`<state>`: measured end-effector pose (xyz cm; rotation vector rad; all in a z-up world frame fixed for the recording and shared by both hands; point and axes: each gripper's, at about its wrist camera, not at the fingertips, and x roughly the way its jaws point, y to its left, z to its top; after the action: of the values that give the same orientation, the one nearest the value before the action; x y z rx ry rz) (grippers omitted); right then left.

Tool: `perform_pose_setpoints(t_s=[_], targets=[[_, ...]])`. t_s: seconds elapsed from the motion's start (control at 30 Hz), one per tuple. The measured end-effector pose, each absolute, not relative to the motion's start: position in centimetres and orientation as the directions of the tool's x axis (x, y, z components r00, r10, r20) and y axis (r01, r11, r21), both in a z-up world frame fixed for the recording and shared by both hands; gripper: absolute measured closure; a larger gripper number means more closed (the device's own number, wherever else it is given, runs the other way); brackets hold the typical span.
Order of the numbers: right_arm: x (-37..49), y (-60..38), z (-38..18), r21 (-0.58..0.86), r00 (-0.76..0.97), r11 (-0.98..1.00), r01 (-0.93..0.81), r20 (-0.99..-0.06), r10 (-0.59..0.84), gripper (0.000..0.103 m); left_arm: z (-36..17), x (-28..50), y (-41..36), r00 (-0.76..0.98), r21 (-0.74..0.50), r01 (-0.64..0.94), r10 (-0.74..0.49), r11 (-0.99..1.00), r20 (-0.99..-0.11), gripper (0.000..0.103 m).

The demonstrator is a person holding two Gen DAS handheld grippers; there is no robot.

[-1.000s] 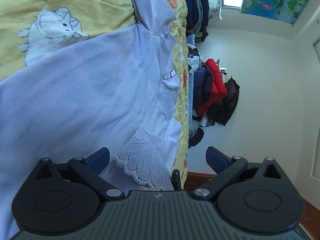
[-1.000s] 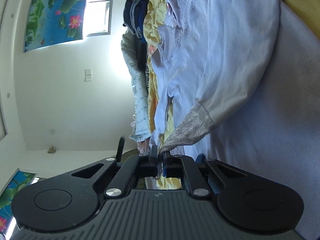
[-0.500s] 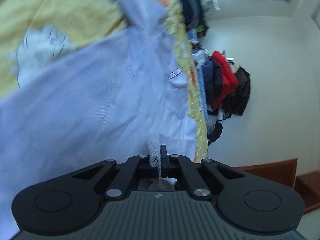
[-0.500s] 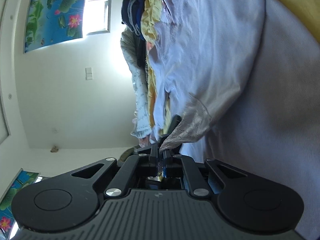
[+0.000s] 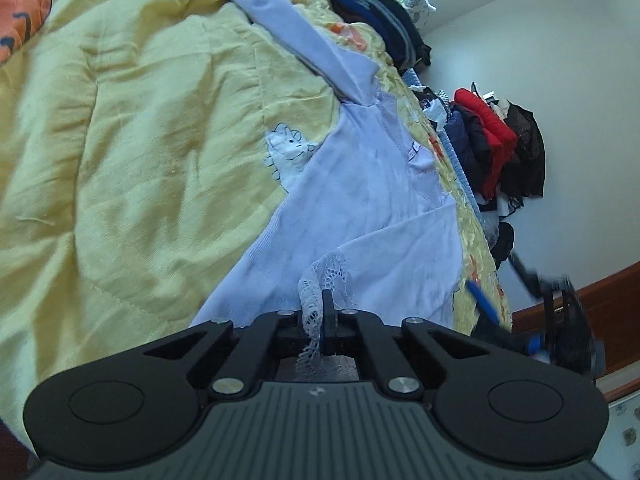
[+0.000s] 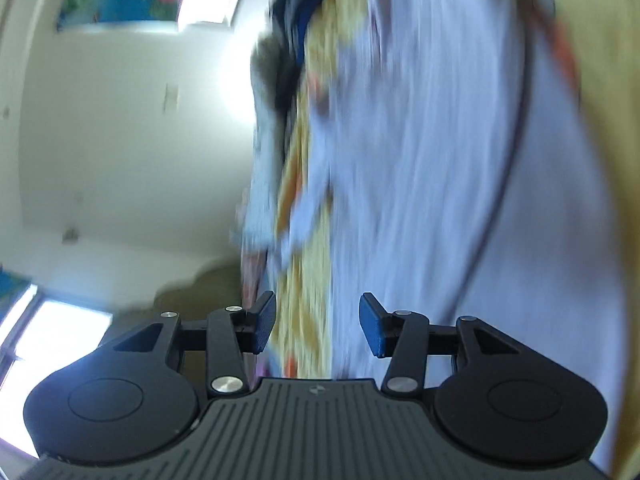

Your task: Fold small clothes

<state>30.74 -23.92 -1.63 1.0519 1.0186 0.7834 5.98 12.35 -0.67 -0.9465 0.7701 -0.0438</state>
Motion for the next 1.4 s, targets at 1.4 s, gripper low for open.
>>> perform_pose_setpoints(t_s=[1.4], targets=[[37.8, -21.2, 0.3, 0.755, 0.447, 0.619, -0.218, -0.486, 0.751, 0.025, -0.1, 2.9, 14.1, 0.74, -0.691, -0.21, -0.349, 0.691, -0.574, 0.089]])
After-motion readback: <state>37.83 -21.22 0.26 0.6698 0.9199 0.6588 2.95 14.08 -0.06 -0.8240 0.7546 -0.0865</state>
